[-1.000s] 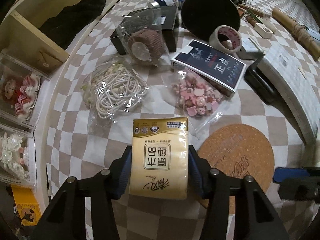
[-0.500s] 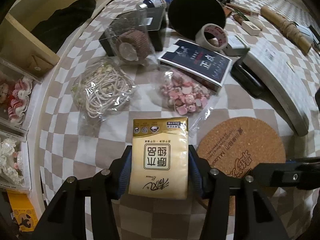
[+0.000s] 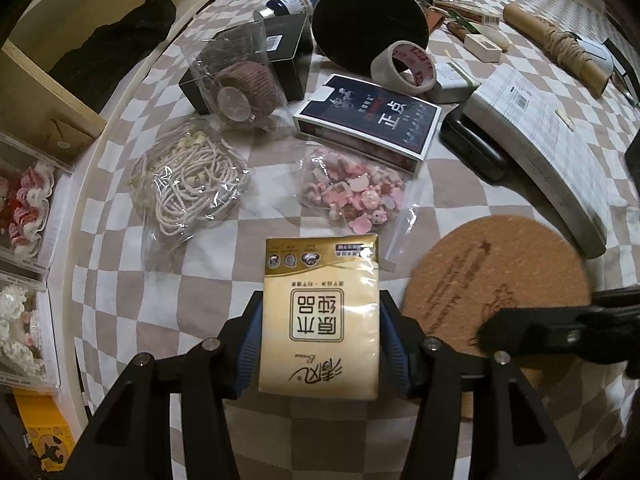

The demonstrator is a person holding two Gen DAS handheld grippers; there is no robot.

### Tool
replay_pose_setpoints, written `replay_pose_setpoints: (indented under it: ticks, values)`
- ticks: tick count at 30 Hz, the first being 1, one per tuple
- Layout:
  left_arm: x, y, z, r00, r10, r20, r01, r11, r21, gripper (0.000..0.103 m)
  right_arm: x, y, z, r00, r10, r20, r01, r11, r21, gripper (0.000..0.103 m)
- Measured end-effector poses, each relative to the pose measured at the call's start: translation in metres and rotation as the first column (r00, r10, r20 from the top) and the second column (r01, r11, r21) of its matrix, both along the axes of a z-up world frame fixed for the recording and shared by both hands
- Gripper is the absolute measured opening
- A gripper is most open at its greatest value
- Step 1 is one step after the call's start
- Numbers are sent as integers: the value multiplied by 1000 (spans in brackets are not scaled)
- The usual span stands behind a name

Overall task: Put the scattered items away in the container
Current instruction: 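Lift the tissue packet with the left gripper while the right gripper lifts the cork coaster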

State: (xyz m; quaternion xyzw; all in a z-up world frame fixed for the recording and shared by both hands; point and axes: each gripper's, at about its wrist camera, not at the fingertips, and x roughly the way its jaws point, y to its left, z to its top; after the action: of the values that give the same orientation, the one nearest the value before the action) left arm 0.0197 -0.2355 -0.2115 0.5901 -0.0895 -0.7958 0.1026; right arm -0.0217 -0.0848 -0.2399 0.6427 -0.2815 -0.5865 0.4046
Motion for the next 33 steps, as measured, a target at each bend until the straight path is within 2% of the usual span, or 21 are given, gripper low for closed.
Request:
replay_pose_setpoints:
  ticks: [6,13,14,16,21,28,33]
  values:
    - [1,-1,1,1000,11,7,-11,1000,-22,61,-2,8,21,993,36,-111,-26,995,94,9]
    - [4,-5,-1,998,44,45,-42,998,-42,64,-1,19,17,993,40,-108,-26,992,124,9]
    - [4,-5,-1,998,48,47,-47,998,-36,64,0,20,17,993,41,-108,-27,992,125,9]
    - [3,-6,-1,997,58,49,-58,998,-18,56,0,21,17,993,47,-109,-33,991,128,9]
    - [3,-2,0,997,66,51,-65,997,-33,54,2,27,20,992,72,-108,-58,990,132,9]
    - [8,5,17,996,89,-10,-89,996,23,54,4,34,25,991,70,-114,-54,990,131,9]
    - [6,21,32,996,74,-54,-71,996,57,54,6,40,44,976,81,-202,-47,984,171,9]
